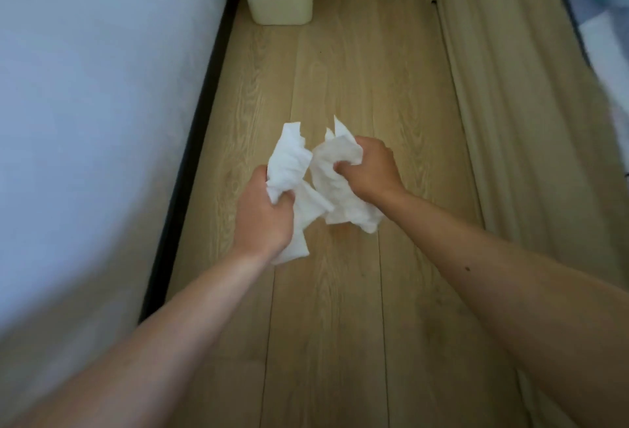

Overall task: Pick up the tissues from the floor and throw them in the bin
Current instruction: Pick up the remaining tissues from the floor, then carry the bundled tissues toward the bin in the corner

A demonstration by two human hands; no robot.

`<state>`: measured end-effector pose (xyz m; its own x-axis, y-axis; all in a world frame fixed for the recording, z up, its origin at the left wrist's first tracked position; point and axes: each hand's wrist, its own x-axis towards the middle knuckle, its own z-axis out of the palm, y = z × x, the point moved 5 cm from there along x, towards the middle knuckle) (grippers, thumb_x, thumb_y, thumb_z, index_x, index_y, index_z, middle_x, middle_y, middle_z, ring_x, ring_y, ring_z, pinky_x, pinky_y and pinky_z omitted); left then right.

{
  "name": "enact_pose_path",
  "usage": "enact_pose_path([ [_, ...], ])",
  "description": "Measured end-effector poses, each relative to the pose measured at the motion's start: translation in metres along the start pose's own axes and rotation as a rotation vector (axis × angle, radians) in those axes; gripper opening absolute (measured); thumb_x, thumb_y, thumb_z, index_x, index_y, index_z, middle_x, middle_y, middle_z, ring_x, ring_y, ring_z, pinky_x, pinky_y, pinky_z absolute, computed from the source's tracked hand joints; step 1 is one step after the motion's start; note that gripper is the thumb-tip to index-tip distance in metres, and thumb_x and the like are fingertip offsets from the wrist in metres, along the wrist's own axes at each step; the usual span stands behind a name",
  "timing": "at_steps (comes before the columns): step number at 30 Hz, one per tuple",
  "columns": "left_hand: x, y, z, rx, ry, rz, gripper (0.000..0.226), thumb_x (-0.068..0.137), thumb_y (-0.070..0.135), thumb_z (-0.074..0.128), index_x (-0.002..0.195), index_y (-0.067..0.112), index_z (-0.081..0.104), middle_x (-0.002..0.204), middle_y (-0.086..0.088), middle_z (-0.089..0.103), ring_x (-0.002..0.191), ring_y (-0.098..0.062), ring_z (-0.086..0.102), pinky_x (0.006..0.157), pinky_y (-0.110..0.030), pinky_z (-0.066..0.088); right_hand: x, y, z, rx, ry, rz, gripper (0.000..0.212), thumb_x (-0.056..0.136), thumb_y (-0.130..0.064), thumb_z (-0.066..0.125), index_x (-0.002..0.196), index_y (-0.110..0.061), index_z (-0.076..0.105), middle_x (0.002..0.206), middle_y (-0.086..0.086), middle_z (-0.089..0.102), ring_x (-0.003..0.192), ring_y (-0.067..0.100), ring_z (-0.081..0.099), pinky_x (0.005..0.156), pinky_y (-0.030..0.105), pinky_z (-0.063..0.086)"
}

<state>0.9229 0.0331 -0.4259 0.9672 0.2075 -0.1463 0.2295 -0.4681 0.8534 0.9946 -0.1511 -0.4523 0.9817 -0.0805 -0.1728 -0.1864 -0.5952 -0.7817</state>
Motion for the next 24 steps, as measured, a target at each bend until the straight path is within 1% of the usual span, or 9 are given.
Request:
enact_pose_path([
  [2,-0.008,0.041,-0.009,0.026,0.006,-0.019,0.023,0.098,0.014,0.051,0.121,0.014,0.052,0.094,0.014,0.058,0.078,0.000,0.056,0.056,-0.012,0.039,-0.022,-0.037,-0.025,0.191,-0.024,0.102,0.019,0.083,-0.017,0.067,0.101,-0.015,0.071,0.089,-0.003,0.073,0.081,0.017,0.069,0.060,0.027,0.050],
  [4,-0.019,0.087,-0.022,0.037,0.021,-0.046,0.030,0.099,0.010,0.047,0.127,0.010,0.040,0.093,0.017,0.050,0.077,0.002,0.052,0.055,-0.008,0.040,-0.047,-0.073,-0.055,0.330,-0.085,0.220,0.008,0.085,-0.017,0.066,0.091,-0.022,0.068,0.083,-0.006,0.072,0.076,0.013,0.070,0.058,0.026,0.051],
  [6,-0.030,0.138,-0.037,0.029,0.019,-0.056,0.027,0.099,0.007,0.045,0.121,0.010,0.030,0.090,0.018,0.045,0.074,0.002,0.052,0.052,-0.003,0.041,-0.068,-0.107,-0.088,0.430,-0.138,0.318,0.007,0.087,-0.016,0.064,0.087,-0.023,0.067,0.085,-0.001,0.074,0.076,0.017,0.072,0.061,0.029,0.057],
  [9,-0.048,0.221,-0.058,-0.007,-0.071,-0.101,0.024,0.099,0.018,0.049,0.110,0.013,0.029,0.089,0.014,0.050,0.069,0.000,0.060,0.049,-0.004,0.042,-0.096,-0.161,-0.150,0.512,-0.167,0.393,0.016,0.086,-0.015,0.060,0.099,-0.019,0.068,0.090,0.003,0.076,0.078,0.018,0.074,0.061,0.030,0.059],
  [14,-0.071,0.334,-0.090,0.003,-0.287,-0.182,0.051,0.082,0.048,0.072,0.112,0.027,0.036,0.098,0.015,0.062,0.071,0.005,0.068,0.045,-0.016,0.050,-0.119,-0.231,-0.239,0.569,-0.233,0.555,0.017,0.087,-0.018,0.053,0.101,-0.010,0.060,0.108,0.020,0.071,0.098,0.030,0.070,0.091,0.051,0.057],
  [16,-0.073,0.372,-0.105,0.020,-0.339,-0.160,0.056,0.078,0.040,0.079,0.113,0.031,0.035,0.100,0.016,0.063,0.076,0.006,0.068,0.045,-0.019,0.052,-0.119,-0.259,-0.273,0.563,-0.271,0.556,0.026,0.088,-0.016,0.052,0.107,-0.002,0.063,0.109,0.023,0.070,0.099,0.033,0.069,0.094,0.050,0.055],
  [20,-0.049,0.416,-0.131,0.051,-0.332,-0.101,0.049,0.079,0.022,0.078,0.112,0.029,0.044,0.100,0.014,0.066,0.082,0.008,0.066,0.057,-0.010,0.051,-0.097,-0.308,-0.309,0.549,-0.368,0.461,0.019,0.089,-0.007,0.049,0.082,-0.002,0.066,0.074,0.003,0.062,0.071,0.018,0.058,0.066,0.028,0.048],
  [23,-0.013,0.428,-0.148,0.066,-0.285,-0.063,0.038,0.081,0.013,0.072,0.104,0.031,0.049,0.092,0.013,0.068,0.083,0.006,0.065,0.059,-0.008,0.048,-0.067,-0.336,-0.308,0.526,-0.405,0.426,0.023,0.089,-0.007,0.049,0.093,0.012,0.063,0.084,0.011,0.061,0.080,0.023,0.057,0.080,0.046,0.053],
  [24,0.002,0.429,-0.153,0.075,-0.262,-0.050,0.035,0.082,0.011,0.070,0.102,0.032,0.051,0.089,0.015,0.068,0.083,0.005,0.064,0.059,-0.007,0.048,-0.054,-0.345,-0.304,0.510,-0.407,0.411,0.023,0.089,-0.008,0.050,0.093,0.012,0.062,0.085,0.013,0.058,0.080,0.023,0.055,0.079,0.045,0.053],
])
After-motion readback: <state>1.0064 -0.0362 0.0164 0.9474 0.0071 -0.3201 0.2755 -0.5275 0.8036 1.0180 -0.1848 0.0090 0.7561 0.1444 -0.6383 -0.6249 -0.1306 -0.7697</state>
